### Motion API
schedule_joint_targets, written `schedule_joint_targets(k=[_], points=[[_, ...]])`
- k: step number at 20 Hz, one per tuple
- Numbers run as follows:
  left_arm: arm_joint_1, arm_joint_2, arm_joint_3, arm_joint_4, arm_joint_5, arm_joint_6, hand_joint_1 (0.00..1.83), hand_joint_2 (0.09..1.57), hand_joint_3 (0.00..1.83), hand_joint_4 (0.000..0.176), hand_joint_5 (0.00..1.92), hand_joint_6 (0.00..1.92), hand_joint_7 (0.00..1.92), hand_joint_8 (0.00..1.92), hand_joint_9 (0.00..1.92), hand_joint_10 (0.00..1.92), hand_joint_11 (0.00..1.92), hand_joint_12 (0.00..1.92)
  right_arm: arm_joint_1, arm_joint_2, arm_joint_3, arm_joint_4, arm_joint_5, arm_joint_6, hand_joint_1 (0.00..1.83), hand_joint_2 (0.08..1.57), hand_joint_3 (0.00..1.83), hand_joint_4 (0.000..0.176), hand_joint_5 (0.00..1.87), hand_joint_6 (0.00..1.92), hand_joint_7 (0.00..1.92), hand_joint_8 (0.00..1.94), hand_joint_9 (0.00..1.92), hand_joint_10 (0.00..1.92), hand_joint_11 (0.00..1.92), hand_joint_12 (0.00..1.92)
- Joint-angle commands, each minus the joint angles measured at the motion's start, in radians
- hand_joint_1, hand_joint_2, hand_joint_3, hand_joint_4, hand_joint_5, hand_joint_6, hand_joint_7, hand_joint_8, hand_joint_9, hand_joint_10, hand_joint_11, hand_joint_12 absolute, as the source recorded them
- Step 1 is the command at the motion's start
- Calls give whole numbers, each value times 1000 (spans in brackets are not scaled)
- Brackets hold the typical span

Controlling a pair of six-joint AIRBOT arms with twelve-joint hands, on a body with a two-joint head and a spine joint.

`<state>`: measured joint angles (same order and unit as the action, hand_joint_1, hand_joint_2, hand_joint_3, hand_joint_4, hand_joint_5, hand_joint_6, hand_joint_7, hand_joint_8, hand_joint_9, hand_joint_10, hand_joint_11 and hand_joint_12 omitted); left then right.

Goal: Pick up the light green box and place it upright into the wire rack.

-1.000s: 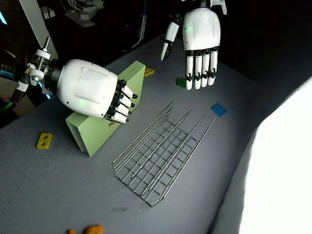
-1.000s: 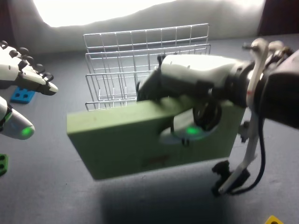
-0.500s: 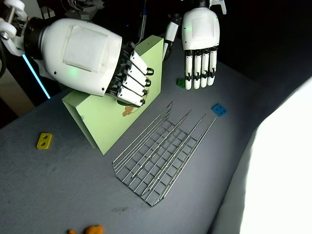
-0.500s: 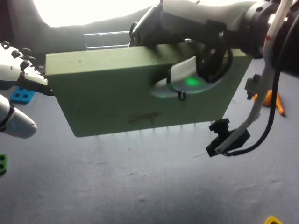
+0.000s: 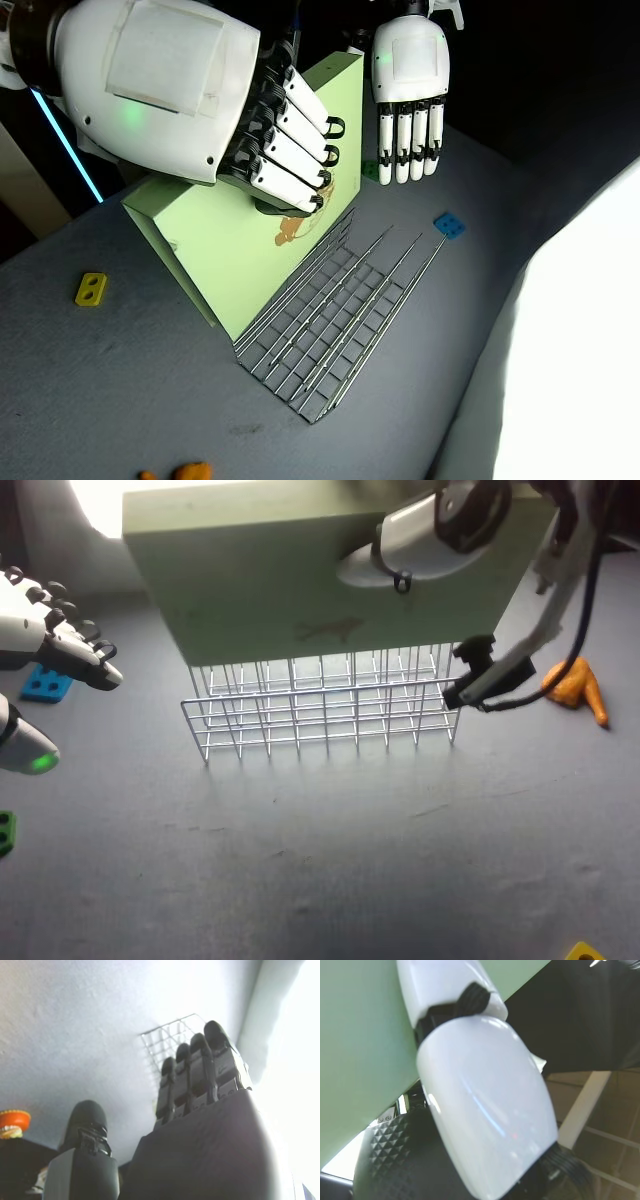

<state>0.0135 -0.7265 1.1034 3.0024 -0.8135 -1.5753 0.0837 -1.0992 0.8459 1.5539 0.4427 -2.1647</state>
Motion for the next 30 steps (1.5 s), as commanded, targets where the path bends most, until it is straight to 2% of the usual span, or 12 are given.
schedule_joint_targets(k=[1,3,5,16,17,18,20,23,25,26,28,30], points=[[-13,0,7,10,67,0,249,1269,8,0,209,3,209,2,187,2,0,544,9,-1,8,-42,-3,15,1346,1211,2,0,821,1021,790,1413,683,1597,566,1794],[-14,-1,9,10,67,0,261,1288,9,0,136,0,146,0,129,1,0,397,-11,-20,47,-41,-5,29,1349,1205,0,0,828,1006,808,1392,695,1585,577,1808],[-14,-3,14,10,67,0,340,1276,1,0,114,0,166,2,173,7,0,642,-27,-31,60,-41,-6,31,1343,1220,2,0,806,1022,767,1476,670,1595,556,1788],[-19,-4,16,10,67,0,322,1259,0,0,217,21,216,5,224,11,0,748,-53,-55,63,-40,-5,67,1347,1215,0,0,807,1032,787,1392,680,1628,567,1829],[-19,-4,18,10,67,0,305,1277,4,1,158,19,177,7,178,12,0,566,-55,-57,65,-40,-6,66,1348,1210,0,0,830,989,786,1392,693,1617,584,1818],[-19,-6,23,10,67,0,307,1280,4,4,148,13,171,5,170,9,0,502,-59,-61,70,-39,-6,66,1349,1209,0,0,835,980,786,1392,695,1614,587,1815],[-18,-8,30,10,67,0,316,1284,3,2,150,10,169,2,165,6,0,511,-63,-67,79,-39,-6,68,1351,1200,0,0,839,998,809,1353,714,1581,599,1800],[-17,-9,34,10,67,0,316,1271,0,11,146,3,182,4,188,9,0,630,-74,-81,100,-38,-7,72,1347,1210,1,0,819,1007,783,1422,700,1581,610,1752],[-17,-9,34,10,67,0,304,1273,0,3,143,2,185,1,195,6,0,618,-76,-90,119,-38,-8,84,1346,1214,0,0,827,1001,781,1438,677,1592,584,1802],[-16,-9,34,10,67,0,313,1271,0,0,157,6,195,3,208,9,0,662,-76,-94,125,-37,-8,86,1352,1198,0,0,860,978,822,1357,695,1567,562,1810],[-16,-10,35,10,67,0,320,1303,8,0,153,2,166,2,156,5,0,527,-80,-108,144,-36,-9,96,1341,1226,3,0,793,1048,749,1493,671,1611,605,1797],[-15,-10,35,10,67,1,325,1317,8,0,152,1,146,1,141,1,0,453,-91,-120,155,-36,-13,101,1240,1190,0,0,891,954,833,1482,737,1574,638,1809]])
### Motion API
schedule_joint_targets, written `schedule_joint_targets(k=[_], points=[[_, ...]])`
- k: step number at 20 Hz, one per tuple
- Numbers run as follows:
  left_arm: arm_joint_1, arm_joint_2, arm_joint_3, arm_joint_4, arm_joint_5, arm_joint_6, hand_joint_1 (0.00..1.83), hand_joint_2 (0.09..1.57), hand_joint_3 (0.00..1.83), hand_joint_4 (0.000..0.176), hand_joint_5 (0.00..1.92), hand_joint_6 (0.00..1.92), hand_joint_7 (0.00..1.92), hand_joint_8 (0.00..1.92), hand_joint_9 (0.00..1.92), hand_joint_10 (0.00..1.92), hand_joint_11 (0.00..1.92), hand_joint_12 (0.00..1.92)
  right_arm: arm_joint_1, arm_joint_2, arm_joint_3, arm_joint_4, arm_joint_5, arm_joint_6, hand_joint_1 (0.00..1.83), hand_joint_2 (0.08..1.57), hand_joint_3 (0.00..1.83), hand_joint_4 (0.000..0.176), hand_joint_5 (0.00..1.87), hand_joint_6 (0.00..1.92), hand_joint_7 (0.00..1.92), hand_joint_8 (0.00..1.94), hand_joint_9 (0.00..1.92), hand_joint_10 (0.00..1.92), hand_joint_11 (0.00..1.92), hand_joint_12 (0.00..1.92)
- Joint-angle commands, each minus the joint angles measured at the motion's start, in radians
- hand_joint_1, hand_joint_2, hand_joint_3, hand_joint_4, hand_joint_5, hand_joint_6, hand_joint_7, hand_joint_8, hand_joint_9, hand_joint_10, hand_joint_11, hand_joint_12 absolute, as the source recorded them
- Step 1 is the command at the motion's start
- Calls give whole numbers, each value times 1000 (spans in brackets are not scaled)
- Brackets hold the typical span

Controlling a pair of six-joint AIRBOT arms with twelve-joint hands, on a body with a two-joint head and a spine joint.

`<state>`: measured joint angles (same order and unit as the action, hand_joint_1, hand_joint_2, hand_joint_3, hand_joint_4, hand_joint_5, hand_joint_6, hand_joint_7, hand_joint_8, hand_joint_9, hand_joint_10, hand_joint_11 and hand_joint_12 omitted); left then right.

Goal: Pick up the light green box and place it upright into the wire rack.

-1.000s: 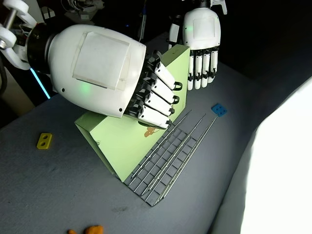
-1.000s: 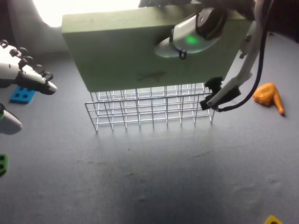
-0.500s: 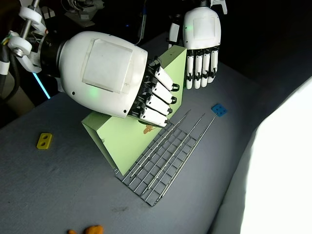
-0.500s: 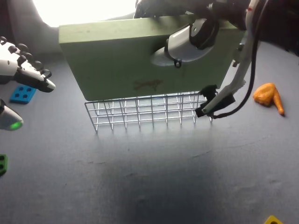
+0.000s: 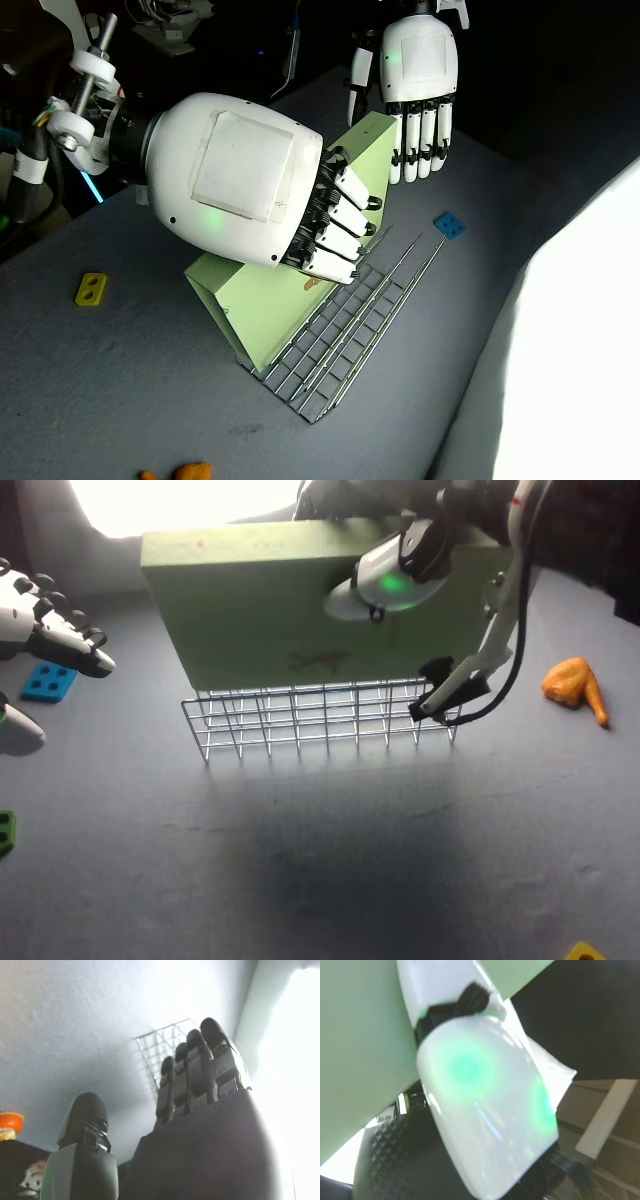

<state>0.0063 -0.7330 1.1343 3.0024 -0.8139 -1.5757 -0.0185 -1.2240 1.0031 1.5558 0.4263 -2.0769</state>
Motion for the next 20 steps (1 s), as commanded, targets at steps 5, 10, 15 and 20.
schedule_joint_targets(k=[5,10,15,20], points=[[3,-4,4,10,67,1,342,1314,2,0,115,1,140,1,158,3,0,528,-25,-24,29,-37,4,16,1343,1224,0,0,795,1041,780,1441,659,1631,584,1875],[4,-4,2,10,67,1,365,1297,0,0,164,13,215,10,195,11,0,633,-48,-54,76,-37,-19,53,1267,1172,0,0,911,909,880,1390,765,1547,613,1841],[7,-4,5,10,67,1,363,1310,4,0,194,3,212,0,165,3,0,458,-64,-86,109,-38,-16,82,1242,1152,0,0,951,882,898,1365,793,1469,643,1739],[8,-5,9,10,67,1,416,1291,0,0,235,8,262,6,241,16,0,646,-92,-117,148,-144,-15,170,1249,1154,1,0,971,832,870,1427,758,1546,652,1796]])
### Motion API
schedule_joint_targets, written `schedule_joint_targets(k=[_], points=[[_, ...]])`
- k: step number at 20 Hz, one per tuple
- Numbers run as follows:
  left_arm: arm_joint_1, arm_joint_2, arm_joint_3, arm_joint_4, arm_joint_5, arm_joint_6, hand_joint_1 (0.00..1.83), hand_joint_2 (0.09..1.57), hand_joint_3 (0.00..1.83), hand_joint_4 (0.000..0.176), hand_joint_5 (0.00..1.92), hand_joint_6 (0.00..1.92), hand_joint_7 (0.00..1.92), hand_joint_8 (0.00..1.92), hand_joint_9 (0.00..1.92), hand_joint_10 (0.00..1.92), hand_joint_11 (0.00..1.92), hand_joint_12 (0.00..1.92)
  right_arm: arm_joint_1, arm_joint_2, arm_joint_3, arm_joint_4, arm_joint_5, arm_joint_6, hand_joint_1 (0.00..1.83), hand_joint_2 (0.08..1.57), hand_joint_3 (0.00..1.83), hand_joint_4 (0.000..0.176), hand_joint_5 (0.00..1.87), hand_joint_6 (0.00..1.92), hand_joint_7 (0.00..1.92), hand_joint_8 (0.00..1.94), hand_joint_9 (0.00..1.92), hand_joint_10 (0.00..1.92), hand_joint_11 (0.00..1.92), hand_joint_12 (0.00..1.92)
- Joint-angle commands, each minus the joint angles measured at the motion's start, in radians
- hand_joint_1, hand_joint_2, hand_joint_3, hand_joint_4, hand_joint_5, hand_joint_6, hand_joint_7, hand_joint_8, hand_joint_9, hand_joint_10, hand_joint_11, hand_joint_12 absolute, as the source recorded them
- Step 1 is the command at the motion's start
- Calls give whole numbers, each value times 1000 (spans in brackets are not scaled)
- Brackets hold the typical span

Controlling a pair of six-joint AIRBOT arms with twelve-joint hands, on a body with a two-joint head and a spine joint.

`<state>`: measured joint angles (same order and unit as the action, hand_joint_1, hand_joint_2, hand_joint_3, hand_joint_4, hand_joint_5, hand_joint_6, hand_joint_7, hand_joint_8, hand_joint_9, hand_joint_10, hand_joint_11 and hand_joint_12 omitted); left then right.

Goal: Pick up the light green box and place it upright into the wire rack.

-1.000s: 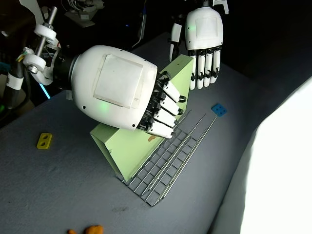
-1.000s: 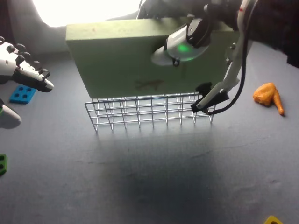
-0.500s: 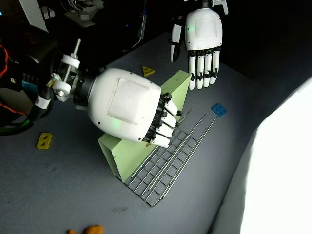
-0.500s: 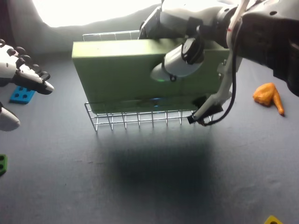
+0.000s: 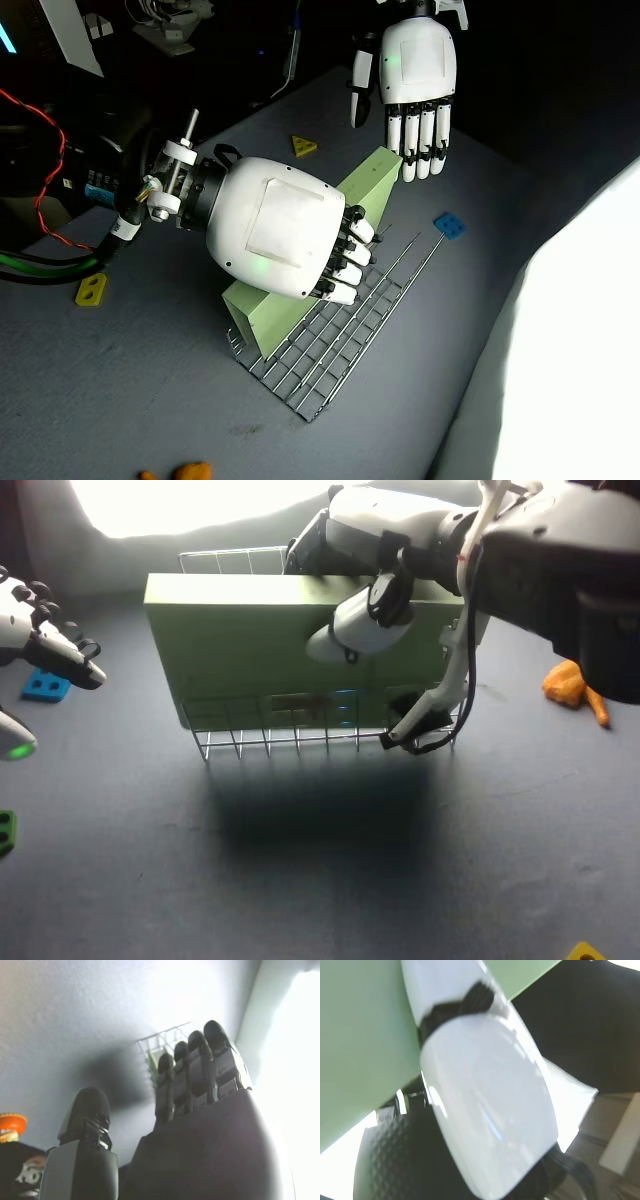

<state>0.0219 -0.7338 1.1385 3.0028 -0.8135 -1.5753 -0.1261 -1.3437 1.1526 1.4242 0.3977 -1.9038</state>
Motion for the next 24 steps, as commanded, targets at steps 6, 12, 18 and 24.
schedule_joint_targets(k=[6,12,18,24], points=[[-7,-6,8,9,67,0,451,1292,0,0,254,8,237,7,217,7,0,588,-1,-20,31,-75,0,70,1350,1205,0,0,826,983,822,1361,686,1603,537,1831],[-7,-6,8,9,67,0,466,1278,0,0,259,8,239,5,205,1,0,587,-17,-36,50,-75,4,70,1213,1204,1,0,756,1156,873,1374,632,1473,461,1865],[-6,-7,8,9,67,0,362,1305,6,0,268,2,219,0,214,1,0,567,-16,-36,55,-75,4,53,1019,1092,0,0,412,493,558,418,428,864,135,1575],[-6,-7,4,9,67,0,309,1315,4,0,185,0,142,0,161,2,0,474,-15,-34,55,-75,2,48,949,1069,0,0,430,132,572,28,416,497,0,1367]])
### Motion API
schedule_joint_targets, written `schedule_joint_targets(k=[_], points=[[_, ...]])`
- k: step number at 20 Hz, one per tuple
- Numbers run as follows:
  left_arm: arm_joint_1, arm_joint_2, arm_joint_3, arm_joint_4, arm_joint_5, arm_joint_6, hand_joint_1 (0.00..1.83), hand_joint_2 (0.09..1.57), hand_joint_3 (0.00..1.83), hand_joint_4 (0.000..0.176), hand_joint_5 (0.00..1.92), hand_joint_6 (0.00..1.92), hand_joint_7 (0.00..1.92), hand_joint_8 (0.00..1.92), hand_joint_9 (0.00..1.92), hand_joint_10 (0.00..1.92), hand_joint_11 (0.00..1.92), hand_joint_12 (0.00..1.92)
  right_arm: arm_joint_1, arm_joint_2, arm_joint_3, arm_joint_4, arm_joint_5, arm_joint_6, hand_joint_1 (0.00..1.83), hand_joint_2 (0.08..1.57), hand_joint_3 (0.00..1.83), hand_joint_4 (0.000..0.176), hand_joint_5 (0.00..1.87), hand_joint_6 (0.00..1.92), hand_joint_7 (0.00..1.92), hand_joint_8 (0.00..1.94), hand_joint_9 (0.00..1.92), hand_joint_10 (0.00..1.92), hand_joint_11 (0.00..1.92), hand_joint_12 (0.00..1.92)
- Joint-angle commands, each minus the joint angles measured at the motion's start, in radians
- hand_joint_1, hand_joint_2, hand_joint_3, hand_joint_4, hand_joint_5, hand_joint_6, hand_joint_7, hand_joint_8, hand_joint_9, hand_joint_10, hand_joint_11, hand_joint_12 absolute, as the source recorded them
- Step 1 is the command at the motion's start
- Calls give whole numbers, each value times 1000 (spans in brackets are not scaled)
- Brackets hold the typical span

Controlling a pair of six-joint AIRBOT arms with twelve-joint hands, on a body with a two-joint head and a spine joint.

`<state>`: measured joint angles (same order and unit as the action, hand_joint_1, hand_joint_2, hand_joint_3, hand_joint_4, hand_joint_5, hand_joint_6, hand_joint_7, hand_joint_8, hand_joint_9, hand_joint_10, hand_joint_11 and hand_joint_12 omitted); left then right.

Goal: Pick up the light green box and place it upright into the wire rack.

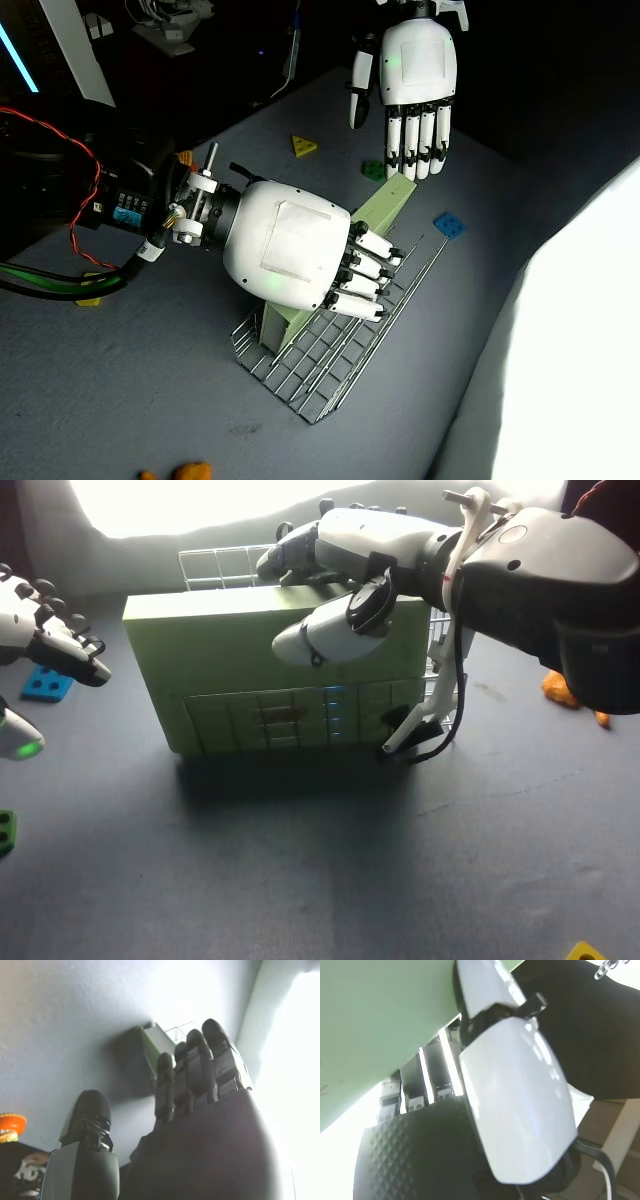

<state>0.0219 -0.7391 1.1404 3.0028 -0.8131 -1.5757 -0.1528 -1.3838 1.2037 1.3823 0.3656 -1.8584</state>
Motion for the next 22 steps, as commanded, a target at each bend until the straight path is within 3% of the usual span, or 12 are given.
schedule_joint_targets(k=[1,4,7,8,13,19,20,21,22], points=[[-5,-2,3,9,67,1,309,1314,3,0,221,11,169,7,179,7,0,527,14,7,4,-33,31,3,950,1062,0,0,453,137,569,24,417,495,0,1368],[-5,-2,3,9,67,1,287,1328,4,0,207,4,147,2,142,2,0,428,22,17,2,-33,13,17,892,1087,5,0,402,101,516,0,366,475,0,1316],[-5,-2,2,9,67,1,308,1325,1,0,226,9,172,8,168,11,0,457,41,44,-19,-32,-5,23,862,1089,3,0,352,59,481,2,360,404,0,1318],[-5,-2,2,9,67,1,329,1321,0,0,238,11,193,12,180,12,0,466,49,56,-33,-32,-9,20,850,1086,0,0,350,25,464,0,380,256,0,1294],[-4,-1,2,9,67,1,312,1322,0,0,189,0,175,0,176,5,0,463,111,149,-132,-32,-11,-51,837,1082,5,0,335,3,441,0,393,132,0,1235],[2,0,2,9,67,-3,317,1321,0,0,260,6,214,2,187,0,0,472,116,269,-206,-231,-37,17,890,1072,1,0,368,16,471,8,425,128,0,1252],[2,0,2,9,67,-5,327,1309,0,0,291,9,269,8,241,12,0,598,123,305,-230,-318,-39,66,869,1062,0,0,432,40,505,18,472,146,0,1350],[2,0,1,9,67,-5,328,1308,0,0,293,8,271,8,243,11,0,605,126,326,-245,-389,-37,114,869,1062,0,0,434,40,506,18,473,147,0,1355],[2,0,0,9,67,-6,197,1294,0,0,494,38,534,34,499,91,44,1066,129,353,-266,-476,-33,156,482,1125,0,0,597,107,705,72,551,400,69,1486]])
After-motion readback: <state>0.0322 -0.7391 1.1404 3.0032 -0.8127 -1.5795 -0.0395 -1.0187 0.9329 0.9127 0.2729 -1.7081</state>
